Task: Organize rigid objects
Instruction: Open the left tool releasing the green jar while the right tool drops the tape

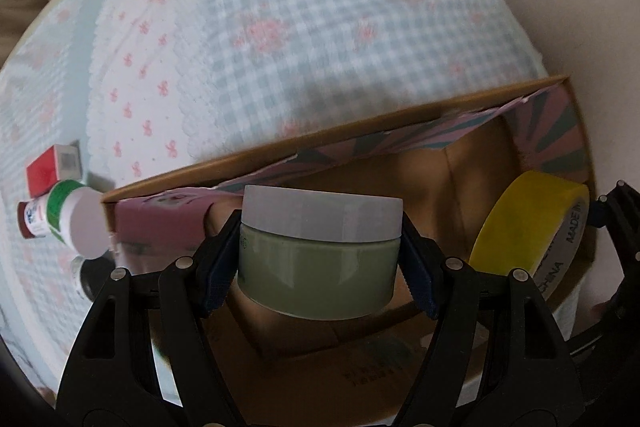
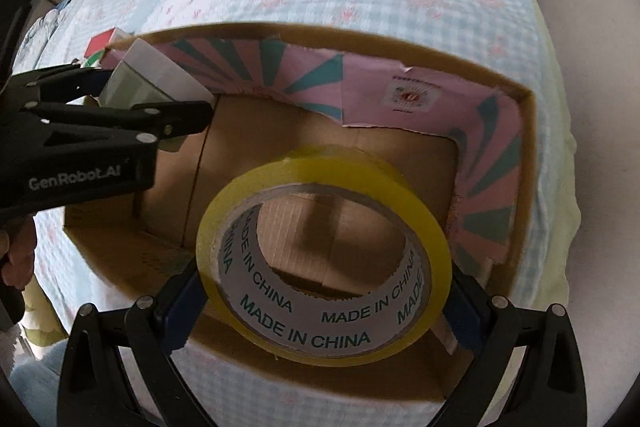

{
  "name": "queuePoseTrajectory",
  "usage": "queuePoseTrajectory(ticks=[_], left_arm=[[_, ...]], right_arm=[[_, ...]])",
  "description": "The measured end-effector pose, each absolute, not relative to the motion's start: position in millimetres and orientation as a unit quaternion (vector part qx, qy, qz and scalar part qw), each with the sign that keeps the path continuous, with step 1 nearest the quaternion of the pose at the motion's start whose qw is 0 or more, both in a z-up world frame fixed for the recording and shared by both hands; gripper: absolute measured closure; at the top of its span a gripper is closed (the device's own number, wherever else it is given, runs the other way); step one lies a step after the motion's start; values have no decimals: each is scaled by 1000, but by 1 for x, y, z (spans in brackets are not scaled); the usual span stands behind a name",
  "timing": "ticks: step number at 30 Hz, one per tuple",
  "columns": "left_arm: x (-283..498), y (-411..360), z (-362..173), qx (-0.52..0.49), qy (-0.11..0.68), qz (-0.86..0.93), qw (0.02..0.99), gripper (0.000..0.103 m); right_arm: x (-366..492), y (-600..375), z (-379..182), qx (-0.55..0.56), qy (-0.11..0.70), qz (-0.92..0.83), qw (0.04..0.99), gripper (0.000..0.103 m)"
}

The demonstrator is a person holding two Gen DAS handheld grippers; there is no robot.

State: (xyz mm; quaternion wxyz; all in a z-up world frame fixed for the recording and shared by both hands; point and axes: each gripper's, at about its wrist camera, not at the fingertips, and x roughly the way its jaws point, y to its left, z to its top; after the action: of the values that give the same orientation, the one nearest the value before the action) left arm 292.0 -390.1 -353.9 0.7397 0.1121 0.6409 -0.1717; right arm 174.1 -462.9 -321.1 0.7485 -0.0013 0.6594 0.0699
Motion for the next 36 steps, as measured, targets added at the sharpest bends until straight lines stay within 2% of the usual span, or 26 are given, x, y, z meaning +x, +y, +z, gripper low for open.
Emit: queuePoseTrajectory(ticks=[8, 9, 10, 13, 18, 24, 36], left_arm=[[289, -404, -369, 164, 634, -184, 732, 34], [289, -406, -368, 174, 630, -181, 735, 24], [288, -407, -365, 187, 621, -177, 741, 1], [289, -405, -353, 187, 601, -178, 757, 0], [290, -397, -346, 183, 608, -177, 752, 0], [276, -384, -321, 169, 598, -174, 763, 0], [242, -350, -247, 149, 556, -174, 799, 0]], right_arm=[[172, -461, -336, -4, 655, 82, 751, 2], [170, -460, -335, -10, 645, 81, 759, 2], [169, -458, -334, -15, 642, 78, 763, 1], [170, -459, -339, -17, 656, 71, 751, 1], [160, -463, -320, 13, 613, 68, 787, 1], [150, -471, -310, 34, 616, 57, 785, 1], [132, -448, -245, 0, 578, 34, 816, 1]])
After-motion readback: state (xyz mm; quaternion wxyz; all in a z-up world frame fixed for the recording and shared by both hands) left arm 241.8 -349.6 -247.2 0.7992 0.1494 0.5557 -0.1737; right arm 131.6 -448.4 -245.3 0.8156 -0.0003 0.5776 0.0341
